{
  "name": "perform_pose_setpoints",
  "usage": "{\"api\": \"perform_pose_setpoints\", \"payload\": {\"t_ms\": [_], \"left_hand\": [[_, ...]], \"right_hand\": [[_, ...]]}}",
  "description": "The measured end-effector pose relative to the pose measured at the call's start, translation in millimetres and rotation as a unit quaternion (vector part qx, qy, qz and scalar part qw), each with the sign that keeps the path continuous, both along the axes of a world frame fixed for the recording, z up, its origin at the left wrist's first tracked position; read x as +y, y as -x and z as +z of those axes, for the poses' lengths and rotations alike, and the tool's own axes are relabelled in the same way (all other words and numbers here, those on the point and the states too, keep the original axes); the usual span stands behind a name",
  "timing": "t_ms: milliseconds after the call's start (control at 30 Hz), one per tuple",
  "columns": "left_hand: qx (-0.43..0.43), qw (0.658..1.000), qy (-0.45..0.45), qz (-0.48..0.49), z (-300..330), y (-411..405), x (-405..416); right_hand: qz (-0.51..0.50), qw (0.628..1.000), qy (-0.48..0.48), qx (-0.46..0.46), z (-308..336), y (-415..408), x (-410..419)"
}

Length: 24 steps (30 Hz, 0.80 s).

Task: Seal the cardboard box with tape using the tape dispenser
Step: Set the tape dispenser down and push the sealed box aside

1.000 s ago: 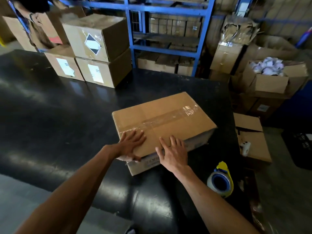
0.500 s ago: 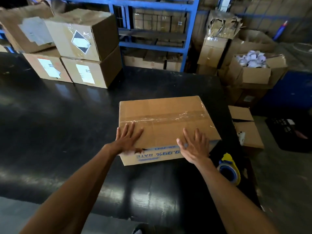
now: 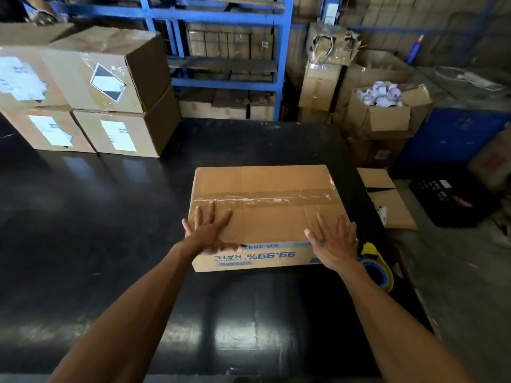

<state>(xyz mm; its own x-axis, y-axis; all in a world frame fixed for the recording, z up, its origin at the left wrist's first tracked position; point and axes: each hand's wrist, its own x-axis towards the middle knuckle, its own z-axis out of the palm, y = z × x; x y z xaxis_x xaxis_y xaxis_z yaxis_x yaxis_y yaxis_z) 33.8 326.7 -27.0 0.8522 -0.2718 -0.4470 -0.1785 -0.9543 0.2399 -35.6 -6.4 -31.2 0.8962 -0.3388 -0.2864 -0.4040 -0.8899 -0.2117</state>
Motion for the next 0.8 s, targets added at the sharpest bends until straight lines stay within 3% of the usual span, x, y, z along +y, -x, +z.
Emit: {"api": "perform_pose_setpoints", "payload": {"t_ms": [333,800], "left_hand": [[-0.037,0.999,0.014,-0.033,-5.7,-15.5,10.5],[-0.12,0.99,-0.035,-0.065,-12.9,-4.8,10.9]], "right_hand": [[-0.027,0.999,-0.037,0.018,1.0,1.2,10.2],[-0.023,0.998,-0.06,0.025,2.3,-0.3,8.3]]}}
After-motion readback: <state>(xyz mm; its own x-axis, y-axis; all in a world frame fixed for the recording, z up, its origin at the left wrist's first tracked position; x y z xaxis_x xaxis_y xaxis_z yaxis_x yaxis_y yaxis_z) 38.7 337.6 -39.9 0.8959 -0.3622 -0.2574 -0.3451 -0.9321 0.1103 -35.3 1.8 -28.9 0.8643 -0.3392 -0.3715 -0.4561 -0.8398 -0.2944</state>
